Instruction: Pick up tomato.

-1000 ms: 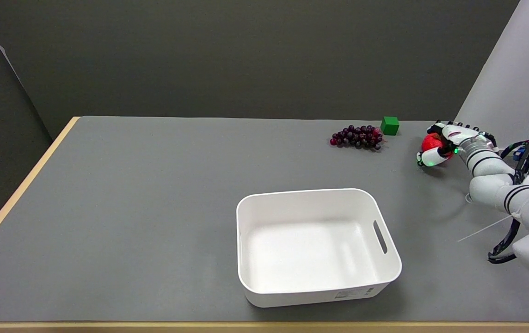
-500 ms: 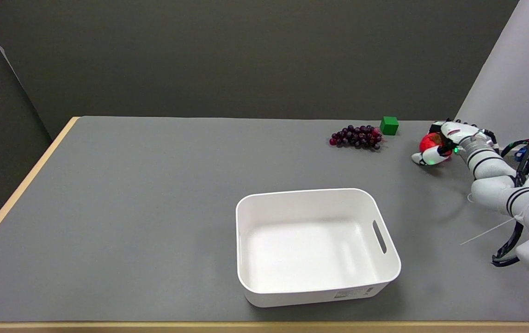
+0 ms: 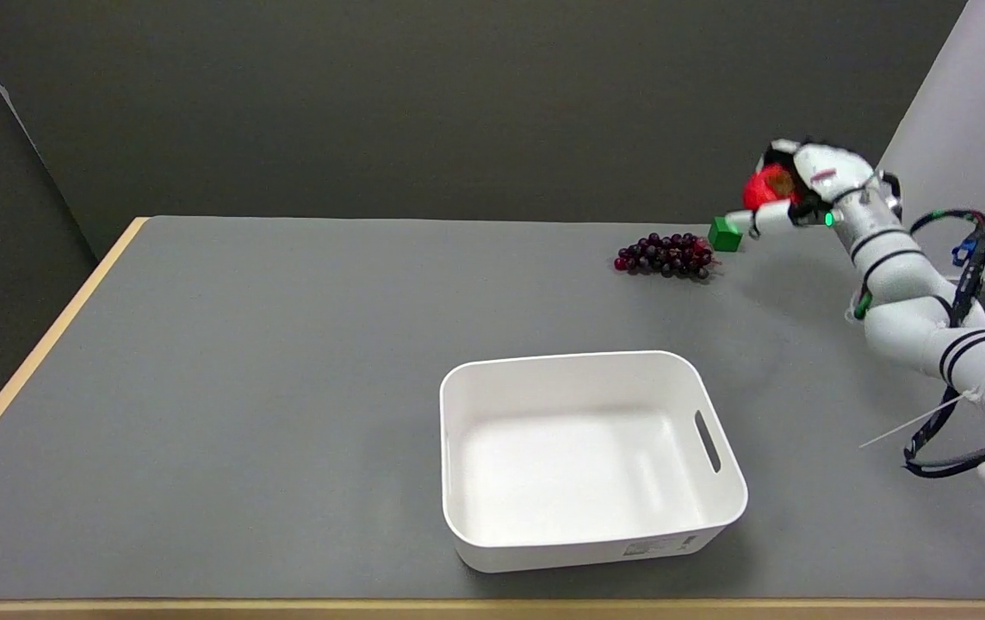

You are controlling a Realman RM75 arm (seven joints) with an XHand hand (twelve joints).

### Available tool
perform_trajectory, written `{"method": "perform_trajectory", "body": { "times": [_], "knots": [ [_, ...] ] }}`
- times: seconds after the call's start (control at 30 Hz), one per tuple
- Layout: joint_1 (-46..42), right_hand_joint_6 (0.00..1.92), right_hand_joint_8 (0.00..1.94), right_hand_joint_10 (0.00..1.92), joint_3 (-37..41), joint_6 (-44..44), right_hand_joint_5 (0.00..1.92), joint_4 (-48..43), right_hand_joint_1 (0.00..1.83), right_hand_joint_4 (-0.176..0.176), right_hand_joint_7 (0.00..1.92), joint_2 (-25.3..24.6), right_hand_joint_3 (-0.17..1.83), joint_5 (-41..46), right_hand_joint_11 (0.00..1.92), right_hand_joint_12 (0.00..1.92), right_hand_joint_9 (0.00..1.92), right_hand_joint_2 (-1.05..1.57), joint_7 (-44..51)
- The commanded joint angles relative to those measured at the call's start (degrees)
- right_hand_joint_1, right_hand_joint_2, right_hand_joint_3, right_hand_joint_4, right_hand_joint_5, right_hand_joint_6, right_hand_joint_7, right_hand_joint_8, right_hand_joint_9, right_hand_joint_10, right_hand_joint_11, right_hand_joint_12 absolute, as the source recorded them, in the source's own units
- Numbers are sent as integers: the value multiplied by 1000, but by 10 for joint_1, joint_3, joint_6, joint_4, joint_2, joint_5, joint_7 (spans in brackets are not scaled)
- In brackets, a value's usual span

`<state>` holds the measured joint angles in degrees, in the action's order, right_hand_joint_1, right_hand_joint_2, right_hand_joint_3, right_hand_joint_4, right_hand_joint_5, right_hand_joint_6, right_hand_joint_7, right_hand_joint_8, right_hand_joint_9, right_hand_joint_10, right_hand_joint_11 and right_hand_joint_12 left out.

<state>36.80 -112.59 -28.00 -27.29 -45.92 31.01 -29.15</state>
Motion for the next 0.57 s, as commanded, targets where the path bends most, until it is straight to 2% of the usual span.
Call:
{"method": "perform_trajectory", "body": {
  "times": [0.03,0.27,0.4,0.57],
  "knots": [
    [-108,1590,1654,1797,84,-133,545,-295,1348,176,807,71,980,0,978,1921,880,772,-144],
    [-320,1604,1658,1804,219,-165,561,-463,1353,176,824,78,1025,2,1027,1921,883,746,-283],
    [-415,1597,1650,1789,237,-186,565,-526,1353,176,826,75,1020,2,1026,1921,905,745,-322],
    [-485,1596,1638,1783,232,-196,566,-573,1355,176,831,74,1015,11,1024,1921,908,743,-329]
  ]
}}
